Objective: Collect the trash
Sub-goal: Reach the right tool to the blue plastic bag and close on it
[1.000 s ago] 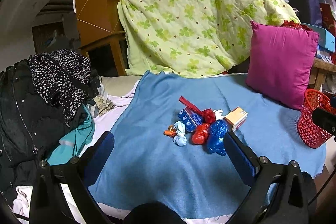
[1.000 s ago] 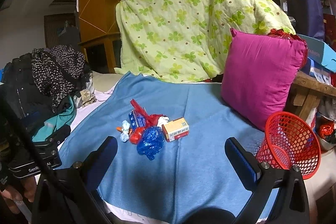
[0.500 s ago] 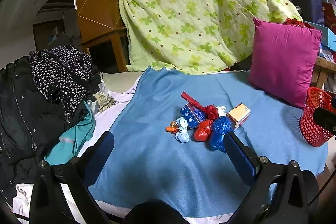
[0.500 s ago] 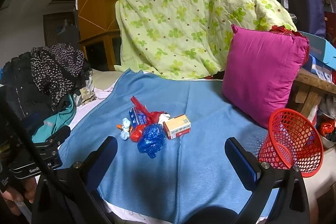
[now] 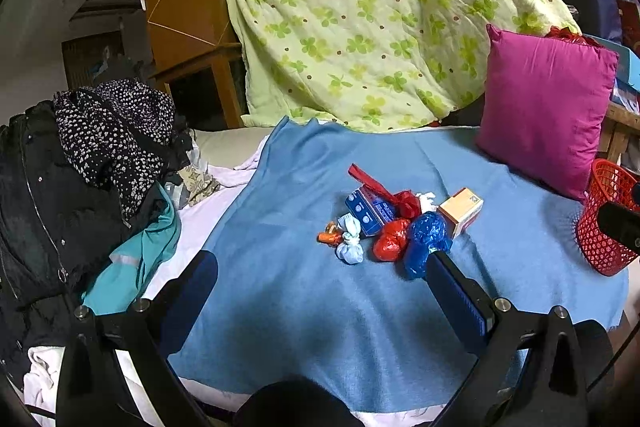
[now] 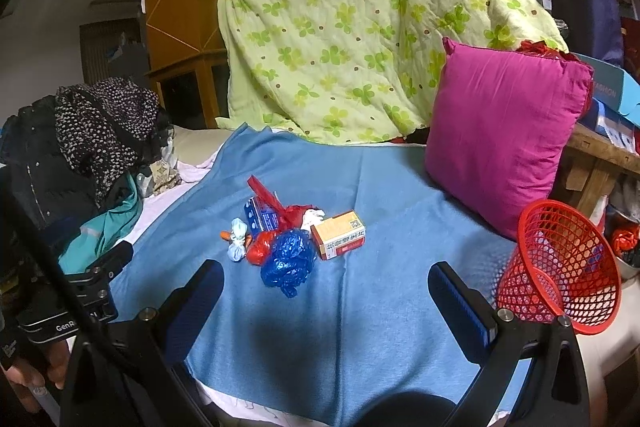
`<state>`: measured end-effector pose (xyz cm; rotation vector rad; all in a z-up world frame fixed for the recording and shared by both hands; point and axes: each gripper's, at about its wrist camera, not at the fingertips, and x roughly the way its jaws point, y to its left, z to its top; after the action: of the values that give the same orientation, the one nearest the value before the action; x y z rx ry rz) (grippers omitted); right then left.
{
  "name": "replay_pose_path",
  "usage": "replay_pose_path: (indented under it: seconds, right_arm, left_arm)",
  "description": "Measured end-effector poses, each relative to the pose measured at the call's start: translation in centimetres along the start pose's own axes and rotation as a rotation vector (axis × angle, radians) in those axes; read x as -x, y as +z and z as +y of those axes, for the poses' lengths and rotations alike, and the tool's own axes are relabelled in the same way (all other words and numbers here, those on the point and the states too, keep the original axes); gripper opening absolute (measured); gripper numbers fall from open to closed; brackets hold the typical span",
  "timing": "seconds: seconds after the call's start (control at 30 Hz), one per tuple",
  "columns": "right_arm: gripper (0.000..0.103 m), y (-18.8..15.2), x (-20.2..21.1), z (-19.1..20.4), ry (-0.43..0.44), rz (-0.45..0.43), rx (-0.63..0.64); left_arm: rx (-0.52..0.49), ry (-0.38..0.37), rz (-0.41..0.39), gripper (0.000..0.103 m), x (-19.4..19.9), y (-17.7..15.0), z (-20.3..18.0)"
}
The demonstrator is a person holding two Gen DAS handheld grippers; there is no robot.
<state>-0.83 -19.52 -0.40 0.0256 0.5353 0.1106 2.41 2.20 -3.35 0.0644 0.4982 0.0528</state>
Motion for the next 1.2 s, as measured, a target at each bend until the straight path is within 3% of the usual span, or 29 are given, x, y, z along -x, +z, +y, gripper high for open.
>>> replay_pose_path:
  seconds: [0.3,0.5,0.6,0.63,0.9,1.0,1.07,1.2]
  right_arm:
    - [0.103,0.0,-2.8,0.6,0.044,0.017,-0.011]
    - [0.102,-0.5,-9.0,0.7,0.148,0.103,-0.055]
    - [0.097,-1.3,-13.4,0.7,0.159,0.183,-0.055]
    - [0.091,-1.6,-15.0,0.4,0.149,0.217,-0.056]
    - [0.074,-2.8,-25.6,-0.3,0.224,0.375,-0.297]
    - [0.07,-3.2,-28.0,-0.2,0.228,0.404,-0.327]
    - [0.059,-3.7,-29.3,-0.4,0.233,0.425,-0.345]
    - [0.055,-4.4,-30.5,-0.5,0.267,0.437,-0.363]
  left_arm:
    - [0.023,0.004,0.045,0.103,-2.6,-0.9,1.4]
    - [0.069,-0.005,0.102,0.103,-6.2,-1.6,3.8]
    - [0.08,-0.022,0.144,0.103,-8.4,-2.0,4.6]
    - [0.078,-0.029,0.155,0.103,-8.9,-2.0,4.7]
    - [0.077,-0.11,0.221,0.103,-15.0,-1.8,5.3]
    - [0.083,-0.142,0.259,0.103,-17.9,-1.4,5.3]
    - [0.076,-0.176,0.268,0.103,-19.7,-1.2,4.6]
    - [0.032,-0.237,0.295,0.103,-22.8,-0.9,2.8]
